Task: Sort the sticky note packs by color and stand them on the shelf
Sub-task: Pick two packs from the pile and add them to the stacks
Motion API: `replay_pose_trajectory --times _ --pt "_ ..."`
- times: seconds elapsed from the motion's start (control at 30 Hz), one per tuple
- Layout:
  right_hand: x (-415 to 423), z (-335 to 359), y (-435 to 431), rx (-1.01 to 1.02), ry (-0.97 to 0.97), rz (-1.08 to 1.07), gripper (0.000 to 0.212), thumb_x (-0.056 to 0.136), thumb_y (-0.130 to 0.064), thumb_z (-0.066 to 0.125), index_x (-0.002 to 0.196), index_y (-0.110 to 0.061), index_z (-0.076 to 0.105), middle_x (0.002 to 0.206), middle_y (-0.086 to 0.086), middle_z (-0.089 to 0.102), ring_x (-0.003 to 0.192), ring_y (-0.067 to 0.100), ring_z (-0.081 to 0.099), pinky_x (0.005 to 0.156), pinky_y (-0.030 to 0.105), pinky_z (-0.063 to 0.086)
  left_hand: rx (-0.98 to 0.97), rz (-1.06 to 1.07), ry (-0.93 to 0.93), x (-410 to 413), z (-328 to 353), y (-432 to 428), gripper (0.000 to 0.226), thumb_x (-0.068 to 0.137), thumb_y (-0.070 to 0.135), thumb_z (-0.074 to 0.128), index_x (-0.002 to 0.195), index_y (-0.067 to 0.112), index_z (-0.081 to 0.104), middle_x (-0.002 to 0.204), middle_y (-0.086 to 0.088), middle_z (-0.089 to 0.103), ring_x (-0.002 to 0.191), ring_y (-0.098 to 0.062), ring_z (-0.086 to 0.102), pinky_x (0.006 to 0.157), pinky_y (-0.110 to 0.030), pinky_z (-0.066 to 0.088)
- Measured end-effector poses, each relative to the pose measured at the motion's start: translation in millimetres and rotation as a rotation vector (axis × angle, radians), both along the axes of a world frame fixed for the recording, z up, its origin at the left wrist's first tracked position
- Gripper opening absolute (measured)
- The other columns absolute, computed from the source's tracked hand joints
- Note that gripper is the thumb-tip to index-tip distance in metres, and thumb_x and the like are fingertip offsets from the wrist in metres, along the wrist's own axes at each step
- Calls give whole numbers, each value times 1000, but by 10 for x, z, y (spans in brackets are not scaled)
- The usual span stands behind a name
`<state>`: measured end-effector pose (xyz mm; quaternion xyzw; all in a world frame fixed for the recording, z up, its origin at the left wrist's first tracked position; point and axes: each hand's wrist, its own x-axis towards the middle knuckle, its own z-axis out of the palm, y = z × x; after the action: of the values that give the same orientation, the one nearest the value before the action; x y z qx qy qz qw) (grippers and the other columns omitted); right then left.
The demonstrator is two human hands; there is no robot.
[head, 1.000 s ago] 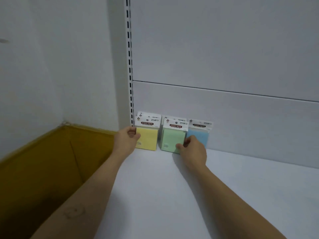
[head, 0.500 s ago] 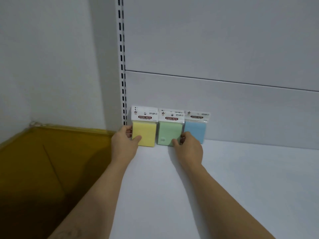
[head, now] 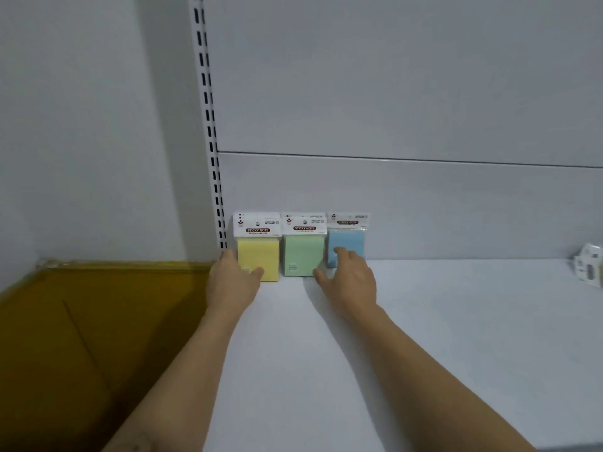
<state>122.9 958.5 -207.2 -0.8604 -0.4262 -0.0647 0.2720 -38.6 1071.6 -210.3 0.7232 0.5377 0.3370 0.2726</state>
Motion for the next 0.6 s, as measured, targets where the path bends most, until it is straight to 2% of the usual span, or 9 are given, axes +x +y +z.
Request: replay_pose_trajectory --times 0.1,0.23,0.43,0.6 --pt "104 235 -184 -23 -175 41 62 88 -51 54 139 -19 41 138 2 48 125 23 43 99 35 32 135 33 108 -26 224 -74 73 76 40 75 129 3 40 128 -16 47 120 -33 44 96 -44 43" --pt "271 705 -420 -75 -266 71 74 86 -59 53 148 -30 26 158 -1 23 145 21 19 116 40 16 448 -117 197 -35 651 -228 70 79 44 70 134 13 40 134 -7 42 125 -27 36 102 -40 35" --pt "413 1310 -762 -116 -348 6 83 83 -71 45 151 -34 16 162 0 8 149 21 4 119 49 5 632 -387 400 280 1225 -518 75 80 64 56 141 25 37 144 2 40 133 -21 31 106 -38 27" --pt "618 1545 -1174 -143 -354 -100 83 83 -70 47 151 -35 14 162 0 4 149 21 1 119 51 2 687 -546 441 749 1481 -788 79 78 69 53 142 26 37 147 4 39 136 -19 30 109 -39 28"
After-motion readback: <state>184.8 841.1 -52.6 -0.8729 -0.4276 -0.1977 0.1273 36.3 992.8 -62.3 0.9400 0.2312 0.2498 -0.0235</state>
